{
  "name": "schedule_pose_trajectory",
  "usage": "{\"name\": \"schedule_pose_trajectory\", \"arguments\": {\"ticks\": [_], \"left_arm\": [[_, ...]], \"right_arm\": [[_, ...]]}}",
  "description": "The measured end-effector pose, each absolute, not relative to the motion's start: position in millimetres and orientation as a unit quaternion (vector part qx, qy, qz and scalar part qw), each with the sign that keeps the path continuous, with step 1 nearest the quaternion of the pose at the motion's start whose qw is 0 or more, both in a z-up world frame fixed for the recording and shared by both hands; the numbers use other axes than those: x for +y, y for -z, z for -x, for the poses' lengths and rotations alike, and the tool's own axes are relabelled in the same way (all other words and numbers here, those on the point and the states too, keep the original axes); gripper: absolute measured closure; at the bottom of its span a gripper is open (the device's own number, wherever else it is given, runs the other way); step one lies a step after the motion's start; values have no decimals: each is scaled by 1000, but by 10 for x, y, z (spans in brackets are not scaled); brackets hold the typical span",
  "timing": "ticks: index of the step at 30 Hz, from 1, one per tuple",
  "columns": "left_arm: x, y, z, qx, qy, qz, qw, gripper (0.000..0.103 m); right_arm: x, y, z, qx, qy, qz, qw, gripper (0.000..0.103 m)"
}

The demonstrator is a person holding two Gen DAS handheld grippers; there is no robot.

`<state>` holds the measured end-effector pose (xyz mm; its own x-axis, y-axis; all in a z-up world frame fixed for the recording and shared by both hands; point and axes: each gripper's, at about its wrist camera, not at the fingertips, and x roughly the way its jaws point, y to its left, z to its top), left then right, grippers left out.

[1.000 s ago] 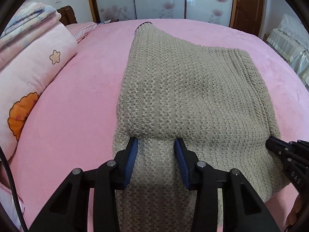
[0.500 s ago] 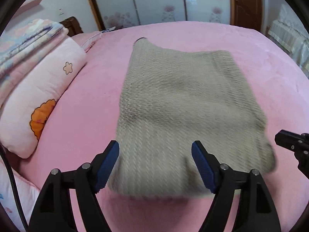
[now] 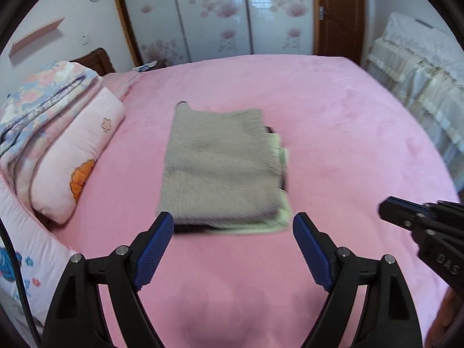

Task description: Fold large clothes

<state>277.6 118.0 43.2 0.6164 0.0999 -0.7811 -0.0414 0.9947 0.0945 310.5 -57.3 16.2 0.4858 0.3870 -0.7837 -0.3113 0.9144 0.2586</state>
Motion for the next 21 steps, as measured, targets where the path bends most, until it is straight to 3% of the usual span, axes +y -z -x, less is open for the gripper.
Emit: {"name": "schedule_pose_trajectory", "arguments": {"ticks": [17,21], "left_arm": [[108,-857,-931,423,-24,-35,905,18],[-49,-829,-633,420,-27,-25,907,18]], "right_arm": [[-1580,-529,-1309,445,-194,-44,873,97],[-1710,-545,-963,430,-185,-30,883,93]]}}
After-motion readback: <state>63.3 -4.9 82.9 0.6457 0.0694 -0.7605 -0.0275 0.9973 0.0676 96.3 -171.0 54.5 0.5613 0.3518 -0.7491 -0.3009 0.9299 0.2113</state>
